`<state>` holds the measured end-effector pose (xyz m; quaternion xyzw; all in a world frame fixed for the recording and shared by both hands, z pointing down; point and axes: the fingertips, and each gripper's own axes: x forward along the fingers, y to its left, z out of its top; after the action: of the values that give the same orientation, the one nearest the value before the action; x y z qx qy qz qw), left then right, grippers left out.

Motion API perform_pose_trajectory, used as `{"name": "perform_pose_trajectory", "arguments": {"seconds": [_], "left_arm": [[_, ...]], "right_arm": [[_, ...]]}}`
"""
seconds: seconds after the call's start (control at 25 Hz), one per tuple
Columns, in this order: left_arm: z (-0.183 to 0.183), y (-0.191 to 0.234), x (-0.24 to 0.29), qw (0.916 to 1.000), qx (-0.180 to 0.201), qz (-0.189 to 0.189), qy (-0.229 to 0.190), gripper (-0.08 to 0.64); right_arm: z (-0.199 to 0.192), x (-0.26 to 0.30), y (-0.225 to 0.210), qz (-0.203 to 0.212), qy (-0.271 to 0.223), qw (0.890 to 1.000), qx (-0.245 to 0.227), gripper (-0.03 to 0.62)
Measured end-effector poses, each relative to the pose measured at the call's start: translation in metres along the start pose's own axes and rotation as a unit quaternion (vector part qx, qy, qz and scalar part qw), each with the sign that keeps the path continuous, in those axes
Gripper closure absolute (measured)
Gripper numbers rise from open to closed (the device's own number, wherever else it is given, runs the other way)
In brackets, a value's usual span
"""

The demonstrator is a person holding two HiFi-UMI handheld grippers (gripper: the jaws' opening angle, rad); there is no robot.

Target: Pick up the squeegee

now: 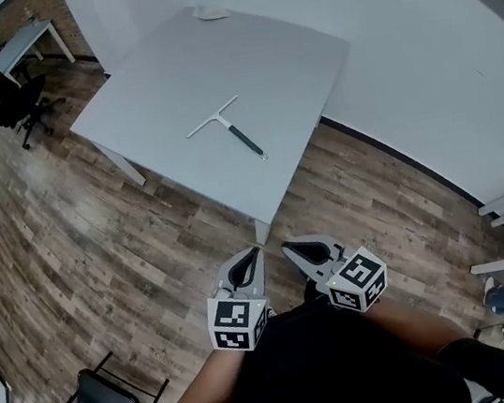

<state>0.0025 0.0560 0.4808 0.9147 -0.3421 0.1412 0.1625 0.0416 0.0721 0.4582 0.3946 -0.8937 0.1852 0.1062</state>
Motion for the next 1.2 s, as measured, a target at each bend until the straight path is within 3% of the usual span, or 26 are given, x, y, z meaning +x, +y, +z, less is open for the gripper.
{"name": "perform_pose_trajectory", "arguments": {"seconds": [0.72, 1.2], "left_arm": [[0.01, -0.001, 0.06, 0.9997, -0.008, 0.011, 0.02, 0.552], [0.034, 0.008, 0.13, 0.9979, 0.004, 0.041, 0.049, 0.552]], "right_arm": [[0.001, 0.001, -0.069, 0.002, 0.009, 1.0, 0.022, 0.586], [0.02, 0.017, -0.143, 0.039, 0.001, 0.999, 0.035, 0.586]]}}
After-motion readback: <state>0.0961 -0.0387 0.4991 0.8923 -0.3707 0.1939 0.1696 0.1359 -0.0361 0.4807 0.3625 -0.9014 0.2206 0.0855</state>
